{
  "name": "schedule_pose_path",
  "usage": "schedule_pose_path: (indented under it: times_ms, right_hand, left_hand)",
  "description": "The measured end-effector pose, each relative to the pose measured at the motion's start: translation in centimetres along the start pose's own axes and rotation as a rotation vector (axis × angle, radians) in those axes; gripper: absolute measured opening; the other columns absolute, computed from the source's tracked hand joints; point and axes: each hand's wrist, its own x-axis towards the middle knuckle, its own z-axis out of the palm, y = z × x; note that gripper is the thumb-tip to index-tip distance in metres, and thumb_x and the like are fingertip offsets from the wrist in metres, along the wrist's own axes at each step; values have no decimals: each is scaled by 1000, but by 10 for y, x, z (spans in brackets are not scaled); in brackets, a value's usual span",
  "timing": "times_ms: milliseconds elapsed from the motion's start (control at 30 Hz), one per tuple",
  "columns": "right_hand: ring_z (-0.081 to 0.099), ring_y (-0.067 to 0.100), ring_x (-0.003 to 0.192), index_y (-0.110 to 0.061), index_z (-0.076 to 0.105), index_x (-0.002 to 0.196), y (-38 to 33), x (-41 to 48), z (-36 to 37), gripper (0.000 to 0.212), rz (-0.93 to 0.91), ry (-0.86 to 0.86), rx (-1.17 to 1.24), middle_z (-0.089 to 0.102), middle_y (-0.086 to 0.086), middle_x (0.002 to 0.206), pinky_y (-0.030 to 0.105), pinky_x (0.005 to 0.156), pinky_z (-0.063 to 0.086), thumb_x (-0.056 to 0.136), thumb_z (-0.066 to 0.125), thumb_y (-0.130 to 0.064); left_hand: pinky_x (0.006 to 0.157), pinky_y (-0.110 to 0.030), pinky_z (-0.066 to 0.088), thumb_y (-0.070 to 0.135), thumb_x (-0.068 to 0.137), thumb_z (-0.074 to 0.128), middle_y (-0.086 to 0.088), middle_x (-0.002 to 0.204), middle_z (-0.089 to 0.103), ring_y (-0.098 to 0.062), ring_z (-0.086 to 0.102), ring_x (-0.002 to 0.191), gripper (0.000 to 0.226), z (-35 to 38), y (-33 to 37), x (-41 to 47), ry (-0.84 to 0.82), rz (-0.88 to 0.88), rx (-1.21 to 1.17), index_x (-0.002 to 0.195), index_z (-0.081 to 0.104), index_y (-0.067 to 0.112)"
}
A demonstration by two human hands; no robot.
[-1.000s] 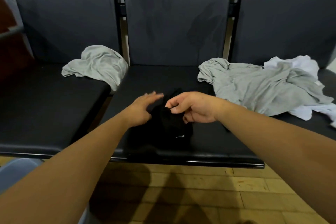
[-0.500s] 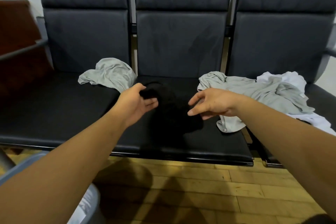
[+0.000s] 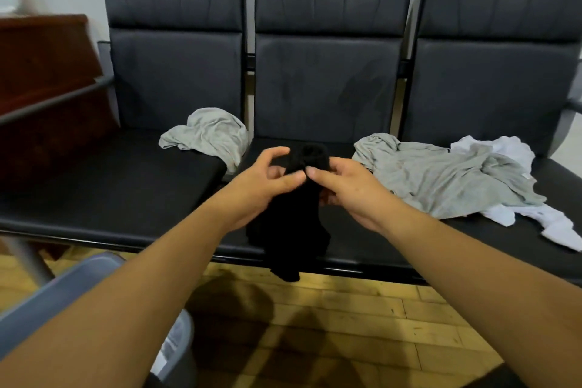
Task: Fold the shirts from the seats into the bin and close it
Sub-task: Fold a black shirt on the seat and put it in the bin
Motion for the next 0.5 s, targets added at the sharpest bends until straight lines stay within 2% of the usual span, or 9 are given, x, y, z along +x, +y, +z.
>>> schedule_pose_path:
  times_ms: [67, 133, 233, 333, 400, 433, 500]
  right_hand:
    - [68, 37, 107, -4, 67, 116, -4, 0, -1, 24, 20, 11, 68, 70, 22, 115, 53, 91, 53, 100, 58, -19]
    - [69, 34, 105, -6, 69, 112, -7, 4, -5, 21, 25, 42, 86, 73, 16, 111, 51, 91, 53, 100, 57, -18]
    - [68, 27, 103, -2, 67, 111, -9, 11, -14, 20, 37, 124, 185, 72, 12, 107, 42, 93, 51, 101, 53, -12]
    - [70, 23, 103, -4, 68, 109, -11, 14, -31, 21, 108, 189, 393, 74, 11, 110, 33, 87, 56, 102, 51, -14]
    - [72, 23, 102, -4, 69, 110, -13, 13, -38, 23, 194, 153, 457, 75, 11, 110, 31, 80, 59, 100, 57, -20]
    - [72, 24, 102, -4, 69, 111, -13, 12, -39, 26, 219, 121, 413, 75, 11, 109, 30, 79, 59, 96, 62, -24]
    - [73, 24, 101, -5, 69, 112, -14, 10, -39, 32, 218, 30, 172, 75, 11, 107, 30, 82, 60, 87, 74, -23]
  left_hand:
    - [100, -32, 53, 14, 86, 77, 5, 119, 68, -8, 67, 109, 54, 2, -4, 0, 42, 65, 222, 133, 54, 23]
    - [100, -34, 53, 8, 89, 73, 2, 115, 70, -13, 67, 108, 36, -1, -3, 2, 151, 82, 292, 122, 63, 19]
    - [87, -29, 58, 3, 94, 63, -3, 99, 74, -20, 69, 98, 20, -12, 0, 0, 330, 77, 178, 105, 72, 17]
    - [85, -30, 57, 9, 99, 55, -4, 100, 76, -20, 70, 100, 24, -29, 4, -3, 491, 86, 95, 94, 76, 20]
    - [81, -29, 55, 16, 103, 50, -2, 95, 76, -19, 71, 97, 28, -36, 6, -3, 522, 103, 82, 94, 76, 17]
    - [78, -28, 54, 19, 104, 48, 0, 90, 76, -17, 71, 93, 29, -36, 7, -3, 527, 111, 99, 92, 75, 17]
    - [74, -27, 52, 23, 105, 47, 4, 81, 72, -13, 68, 85, 31, -35, 7, -1, 541, 127, 149, 88, 73, 19]
